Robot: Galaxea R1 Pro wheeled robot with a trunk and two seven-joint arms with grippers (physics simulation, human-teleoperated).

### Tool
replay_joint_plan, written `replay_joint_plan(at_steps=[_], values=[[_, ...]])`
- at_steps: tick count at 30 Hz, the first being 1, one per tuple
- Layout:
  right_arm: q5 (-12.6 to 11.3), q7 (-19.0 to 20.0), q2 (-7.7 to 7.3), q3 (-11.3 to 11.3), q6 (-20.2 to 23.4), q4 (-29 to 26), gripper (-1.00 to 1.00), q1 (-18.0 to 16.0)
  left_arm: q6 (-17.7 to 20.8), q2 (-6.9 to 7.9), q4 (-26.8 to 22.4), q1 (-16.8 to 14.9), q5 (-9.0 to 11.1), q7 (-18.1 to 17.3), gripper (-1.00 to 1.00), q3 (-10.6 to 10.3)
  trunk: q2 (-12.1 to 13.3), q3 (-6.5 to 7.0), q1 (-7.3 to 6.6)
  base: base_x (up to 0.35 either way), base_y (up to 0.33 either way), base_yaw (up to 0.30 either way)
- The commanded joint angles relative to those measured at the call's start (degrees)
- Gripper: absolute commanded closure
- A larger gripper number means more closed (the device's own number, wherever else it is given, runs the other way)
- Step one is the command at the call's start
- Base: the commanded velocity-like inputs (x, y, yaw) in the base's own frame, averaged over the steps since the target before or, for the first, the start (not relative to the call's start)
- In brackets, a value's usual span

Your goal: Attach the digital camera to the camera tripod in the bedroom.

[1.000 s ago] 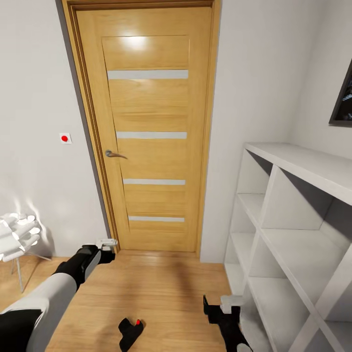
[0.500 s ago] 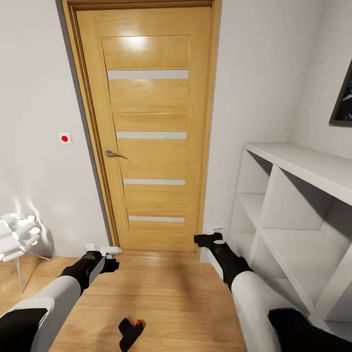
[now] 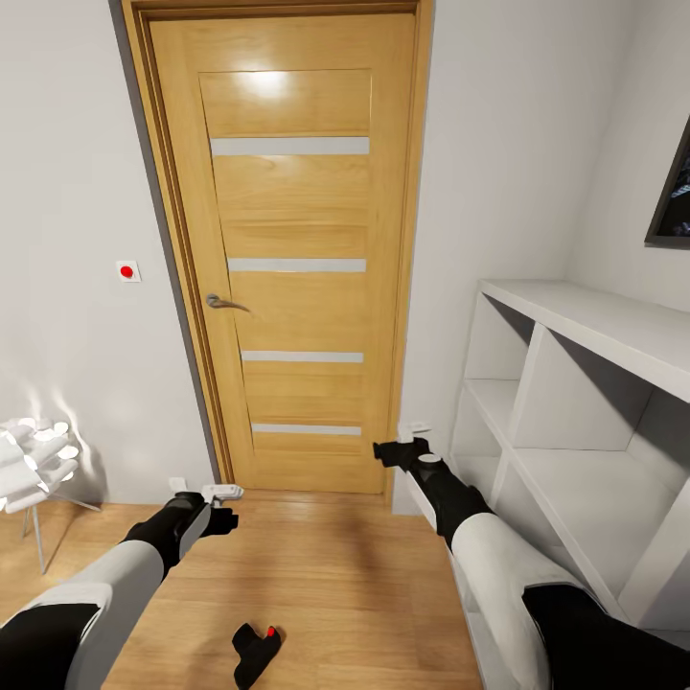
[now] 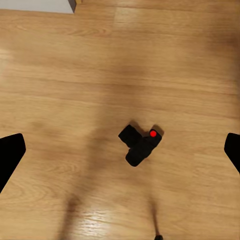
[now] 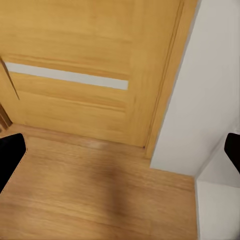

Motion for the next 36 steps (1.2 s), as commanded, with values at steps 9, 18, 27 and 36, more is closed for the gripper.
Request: replay_joint_plan(at_steps=[9,18,27,36], values=[[0.68,0.43,0.02,-0.08,0.17,-0.27,-1.0,-0.03,0.31,-0.02,-0.16,-0.01,0.07,0.12,-1.0,0.02,-0.03,-0.06,0.0,0.0,0.0,0.0],[0.69,0.52,0.02,0.0,0.13,-0.26,-1.0,-0.03,0.34,-0.21,0.82,-0.01,0.17,0.07,-1.0,0.02,-1.24,-0.6,0.66,0.0,0.0,0.0],[0.77,0.51,0.02,0.05,0.32,-0.2,-1.0,-0.03,0.41,-1.05,1.69,-0.01,0.18,0.16,-1.0,0.02,-4.85,-2.22,2.63,0.0,0.0,0.0],[0.77,0.51,0.02,0.05,0.33,-0.2,-1.0,-0.03,0.48,-1.85,1.89,-0.01,0.18,0.23,-1.0,0.02,-8.46,-3.84,4.61,0.0,0.0,0.0]])
